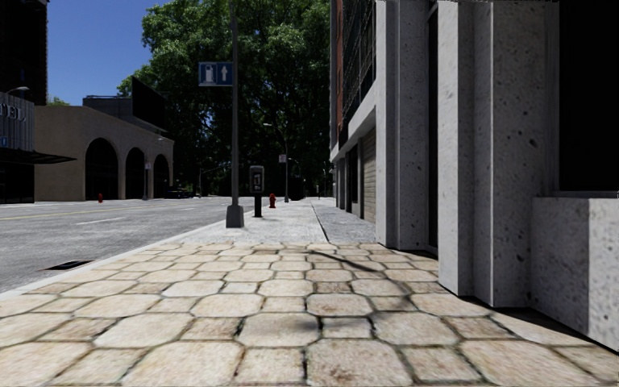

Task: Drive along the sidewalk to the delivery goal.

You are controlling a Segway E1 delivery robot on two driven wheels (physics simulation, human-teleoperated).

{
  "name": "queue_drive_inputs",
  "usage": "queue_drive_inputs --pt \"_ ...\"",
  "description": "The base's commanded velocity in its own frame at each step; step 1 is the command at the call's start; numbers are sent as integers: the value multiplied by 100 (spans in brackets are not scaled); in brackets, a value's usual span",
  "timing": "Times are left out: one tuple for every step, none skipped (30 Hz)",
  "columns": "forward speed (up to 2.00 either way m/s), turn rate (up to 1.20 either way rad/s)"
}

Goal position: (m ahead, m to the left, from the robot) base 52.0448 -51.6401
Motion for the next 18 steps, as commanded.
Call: queue_drive_inputs --pt "190 0" --pt "190 0" --pt "190 0" --pt "190 0" --pt "190 0" --pt "190 0" --pt "190 0" --pt "190 0" --pt "190 0" --pt "190 0" --pt "190 0" --pt "190 0" --pt "190 0" --pt "190 0" --pt "190 0" --pt "190 0" --pt "190 0" --pt "190 0"
